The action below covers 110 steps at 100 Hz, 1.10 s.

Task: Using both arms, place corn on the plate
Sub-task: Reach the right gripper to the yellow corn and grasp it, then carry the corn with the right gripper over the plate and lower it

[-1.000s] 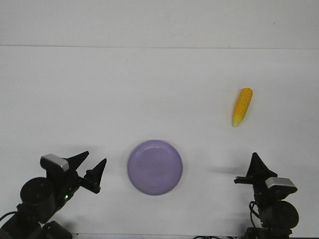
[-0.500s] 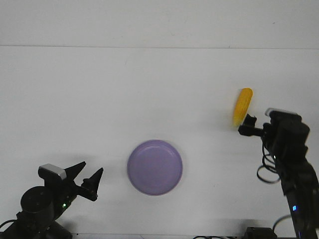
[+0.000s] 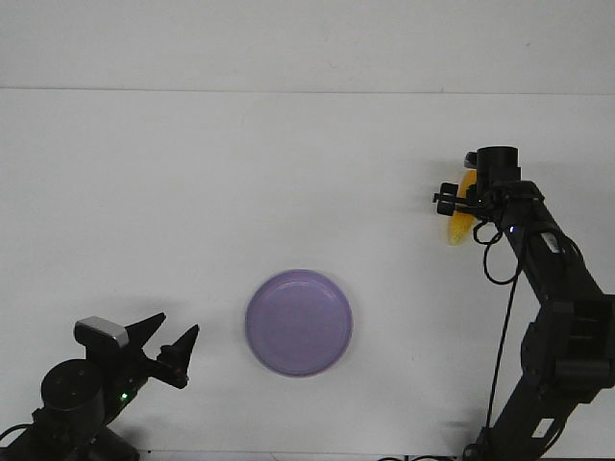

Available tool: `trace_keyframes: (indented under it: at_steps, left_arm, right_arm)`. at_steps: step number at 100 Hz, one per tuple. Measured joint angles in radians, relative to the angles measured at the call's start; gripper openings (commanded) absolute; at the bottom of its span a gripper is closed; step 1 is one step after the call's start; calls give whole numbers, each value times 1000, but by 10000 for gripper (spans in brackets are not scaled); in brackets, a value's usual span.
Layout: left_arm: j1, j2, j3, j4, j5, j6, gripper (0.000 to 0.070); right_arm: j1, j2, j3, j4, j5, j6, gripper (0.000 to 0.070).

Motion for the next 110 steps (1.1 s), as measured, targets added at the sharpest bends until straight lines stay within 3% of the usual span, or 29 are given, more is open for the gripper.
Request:
trace_keyframes:
  at_steps: [17, 27, 39, 49, 55, 83, 110]
  left_arm:
    - [0, 0, 0, -1, 0, 0, 463]
    - [0, 0, 0, -1, 0, 0, 463]
    - [0, 0, 0, -1, 0, 0, 463]
    - [0, 0, 0, -1, 0, 0, 463]
    - [0, 0, 0, -1, 0, 0, 463]
    - [0, 0, 0, -1, 0, 0, 463]
    - [0, 0, 0, -1, 0, 0, 463]
  right_arm:
    - [-4, 49, 10, 60, 3, 1, 509]
    - [-6, 69, 11, 78, -3, 2, 376]
    - [-9, 86, 11, 76, -18, 5, 315]
    - [-12, 100, 11, 75, -32, 12, 169]
    - [-12, 100, 12, 76, -32, 12, 125]
    - [-12, 45, 12, 33, -47, 8, 126]
    - [11, -296, 12, -83, -142, -44, 127]
